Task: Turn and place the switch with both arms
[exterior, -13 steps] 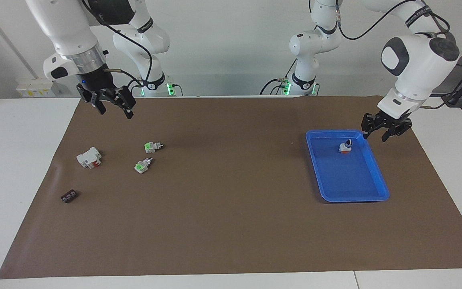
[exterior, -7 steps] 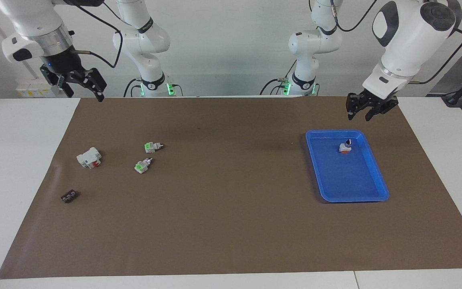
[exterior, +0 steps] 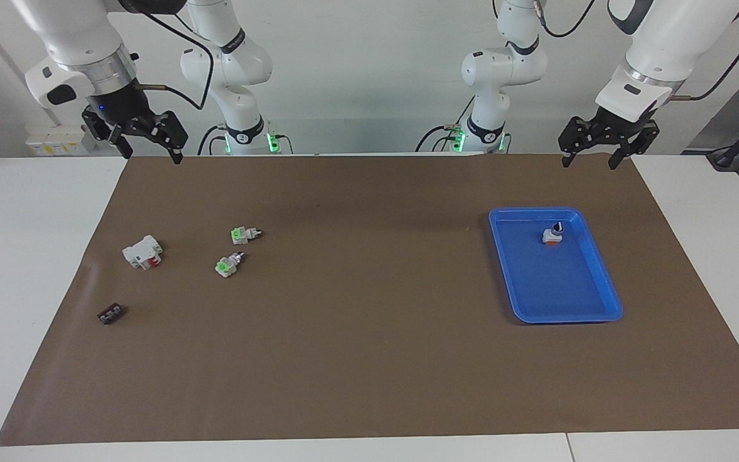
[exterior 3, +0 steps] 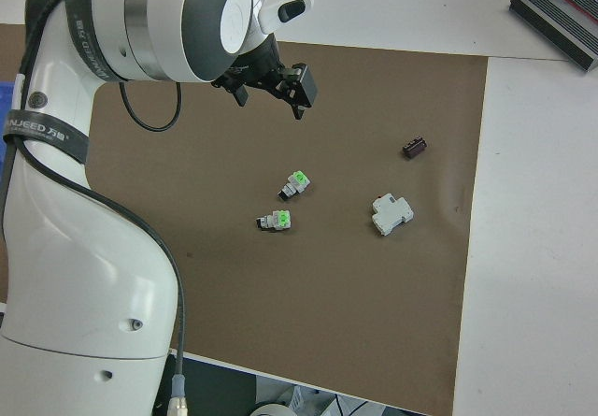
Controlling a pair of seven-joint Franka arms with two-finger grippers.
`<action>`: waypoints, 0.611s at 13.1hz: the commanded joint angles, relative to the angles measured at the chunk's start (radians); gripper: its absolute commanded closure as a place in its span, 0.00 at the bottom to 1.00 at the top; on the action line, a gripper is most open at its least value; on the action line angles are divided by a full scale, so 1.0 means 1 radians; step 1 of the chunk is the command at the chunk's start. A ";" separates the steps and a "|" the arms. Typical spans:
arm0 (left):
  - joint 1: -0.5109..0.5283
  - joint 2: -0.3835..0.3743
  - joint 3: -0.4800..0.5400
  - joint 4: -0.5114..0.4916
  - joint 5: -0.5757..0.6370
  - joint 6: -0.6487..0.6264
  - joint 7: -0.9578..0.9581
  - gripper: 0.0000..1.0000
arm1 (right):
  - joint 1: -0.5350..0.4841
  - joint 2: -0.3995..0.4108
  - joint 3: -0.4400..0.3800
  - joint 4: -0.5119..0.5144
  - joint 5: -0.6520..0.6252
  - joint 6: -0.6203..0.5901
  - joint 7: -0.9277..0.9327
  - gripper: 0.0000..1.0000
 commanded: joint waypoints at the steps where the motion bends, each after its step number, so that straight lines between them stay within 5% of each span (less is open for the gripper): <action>1: 0.005 -0.009 0.000 -0.009 0.018 0.031 -0.012 0.00 | 0.018 0.001 -0.019 0.009 -0.009 -0.020 -0.008 0.00; 4: 0.006 -0.011 0.003 -0.017 0.017 0.039 -0.130 0.00 | 0.018 0.000 -0.017 0.001 -0.009 -0.013 -0.005 0.00; 8: 0.005 -0.012 0.006 -0.025 0.020 0.042 -0.032 0.01 | 0.018 -0.003 -0.011 0.000 -0.022 -0.014 0.009 0.00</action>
